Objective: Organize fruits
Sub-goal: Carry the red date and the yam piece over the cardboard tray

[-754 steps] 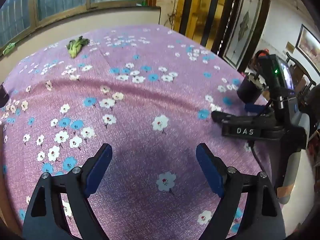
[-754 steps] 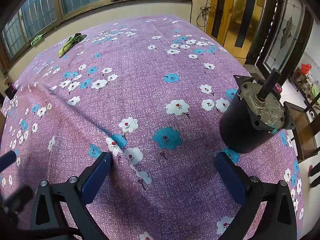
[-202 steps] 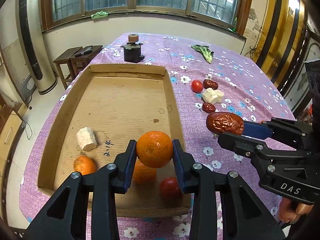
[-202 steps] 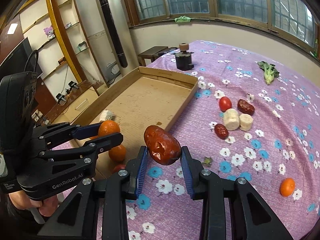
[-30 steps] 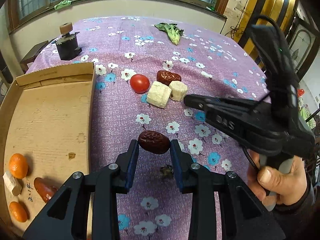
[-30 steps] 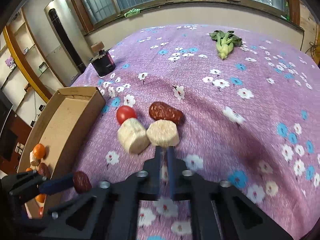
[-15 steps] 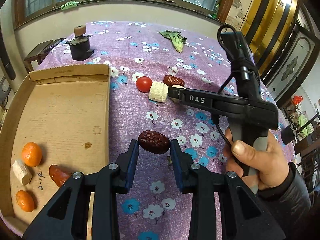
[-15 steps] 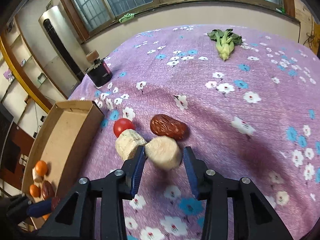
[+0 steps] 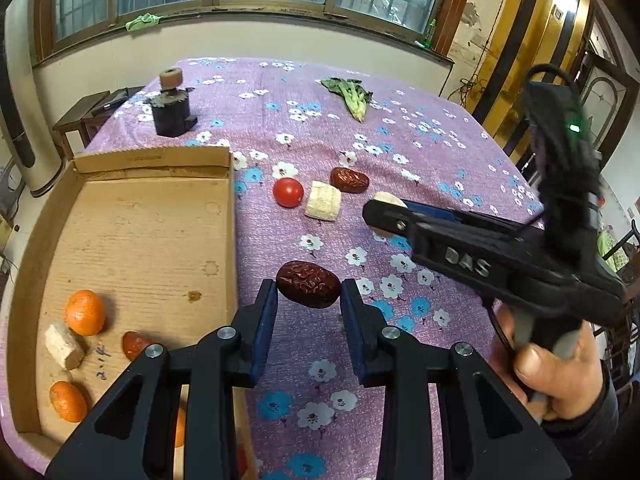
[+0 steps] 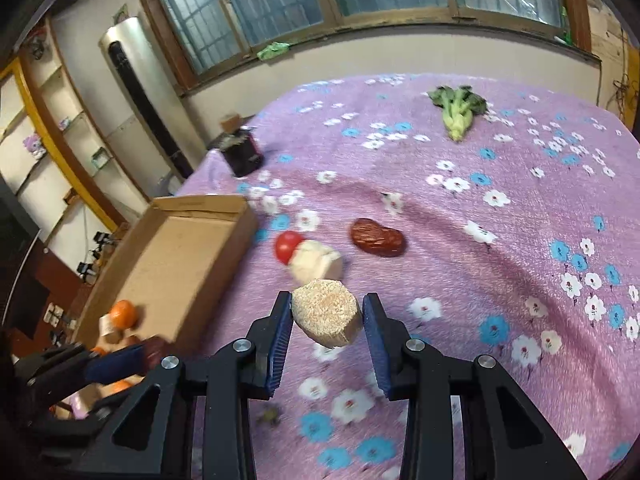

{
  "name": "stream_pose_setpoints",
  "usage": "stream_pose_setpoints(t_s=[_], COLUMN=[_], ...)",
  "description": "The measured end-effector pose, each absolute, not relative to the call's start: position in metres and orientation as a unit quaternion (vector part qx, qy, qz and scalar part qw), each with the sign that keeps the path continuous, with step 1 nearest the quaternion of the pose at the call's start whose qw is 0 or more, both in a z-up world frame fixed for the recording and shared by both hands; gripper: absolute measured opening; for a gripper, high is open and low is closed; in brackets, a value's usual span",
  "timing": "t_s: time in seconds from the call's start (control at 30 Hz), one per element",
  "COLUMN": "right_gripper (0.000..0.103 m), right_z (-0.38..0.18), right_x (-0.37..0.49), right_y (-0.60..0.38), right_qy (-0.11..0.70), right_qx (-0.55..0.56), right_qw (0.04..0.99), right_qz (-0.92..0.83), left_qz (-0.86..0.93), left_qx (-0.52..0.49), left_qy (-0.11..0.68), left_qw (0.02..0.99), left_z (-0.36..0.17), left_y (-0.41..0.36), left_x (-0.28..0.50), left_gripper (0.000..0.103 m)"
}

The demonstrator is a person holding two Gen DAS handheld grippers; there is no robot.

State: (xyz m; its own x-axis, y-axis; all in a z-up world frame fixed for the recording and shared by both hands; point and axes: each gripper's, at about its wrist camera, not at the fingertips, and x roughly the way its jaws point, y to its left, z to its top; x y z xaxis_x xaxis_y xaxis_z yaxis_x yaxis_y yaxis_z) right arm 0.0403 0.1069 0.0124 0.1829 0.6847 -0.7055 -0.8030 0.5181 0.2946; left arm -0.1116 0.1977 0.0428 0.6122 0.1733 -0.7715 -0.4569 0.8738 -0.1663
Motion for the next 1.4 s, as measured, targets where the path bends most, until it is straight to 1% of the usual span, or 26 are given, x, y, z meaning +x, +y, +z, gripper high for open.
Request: stream_pose_setpoints(t_s=[0.2,0.7,1.17,1.4], right_gripper=[0.036,0.036,0.036,0.036], right_z=[0.029,0.042,0.038,0.029], right_x=[0.01,-0.044,-0.066,-0.073], right_y=[0.111,0.144,0.178,0.204], right_qy=[0.402,0.386,0.39,0.393], right_qx=[-0.077,-0.104,-0.12,-0.138], right_qw=[0.754,0.729,0.71,0.7], right_qz=[0.514,0.556,0.574,0.58], left_qz=[0.204,0.256,0.283,0.31], left_qx=[-0.17,-0.181,-0.194,-0.211], left_qy=[0.395,0.382,0.378,0.383], left_qw=[0.879,0.87,0.86,0.844], left_z=[0.049,0.05,0.046,0.043], left_y=[0.209,0.253,0.285,0.318], left_x=[-0.13,-0.173,-0.194,-0.19], left_gripper=[0.03,0.03,0.03,0.03])
